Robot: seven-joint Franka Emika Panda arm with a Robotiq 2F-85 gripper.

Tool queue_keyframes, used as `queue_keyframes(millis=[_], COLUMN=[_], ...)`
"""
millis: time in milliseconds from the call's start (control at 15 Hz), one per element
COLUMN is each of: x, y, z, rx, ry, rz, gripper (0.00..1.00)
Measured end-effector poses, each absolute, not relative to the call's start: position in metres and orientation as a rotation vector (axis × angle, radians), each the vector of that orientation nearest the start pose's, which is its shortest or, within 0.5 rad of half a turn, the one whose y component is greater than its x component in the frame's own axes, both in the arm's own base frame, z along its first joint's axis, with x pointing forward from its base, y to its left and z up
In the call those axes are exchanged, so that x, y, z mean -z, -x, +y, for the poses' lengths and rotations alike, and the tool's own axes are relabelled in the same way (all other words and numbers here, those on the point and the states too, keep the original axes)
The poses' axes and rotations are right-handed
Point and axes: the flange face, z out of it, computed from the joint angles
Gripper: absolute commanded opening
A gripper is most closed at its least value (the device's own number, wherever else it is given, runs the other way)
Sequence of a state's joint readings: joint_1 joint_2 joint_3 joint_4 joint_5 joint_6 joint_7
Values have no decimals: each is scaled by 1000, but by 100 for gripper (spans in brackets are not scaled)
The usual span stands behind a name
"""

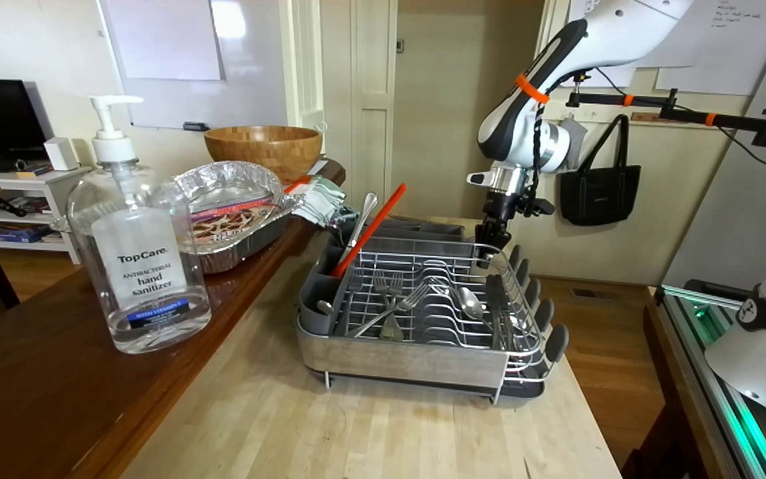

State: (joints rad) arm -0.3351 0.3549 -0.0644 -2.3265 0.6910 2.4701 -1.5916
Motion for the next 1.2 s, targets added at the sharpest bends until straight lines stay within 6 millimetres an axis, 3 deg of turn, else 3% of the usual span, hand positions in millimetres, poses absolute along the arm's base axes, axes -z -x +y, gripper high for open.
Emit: queue_keyframes(millis=[267, 467, 533, 667, 733, 800, 1067, 1200], x=[-210, -239, -248, -263, -266, -266, -262, -264], y=[-458, -477, -485, -499, -502, -504, -506, -517], z=[-200, -192, -188, -185, -186, -187, -190, -198], rx=[248, 233, 218, 181, 175, 172, 181, 218], ry=[2612, 2573, 2552, 2499, 2491, 2492, 2504, 2548], rz=[-793, -706, -672, -639, -633, -630, -587, -521], gripper=[2, 2, 10, 10, 10, 2, 2, 2])
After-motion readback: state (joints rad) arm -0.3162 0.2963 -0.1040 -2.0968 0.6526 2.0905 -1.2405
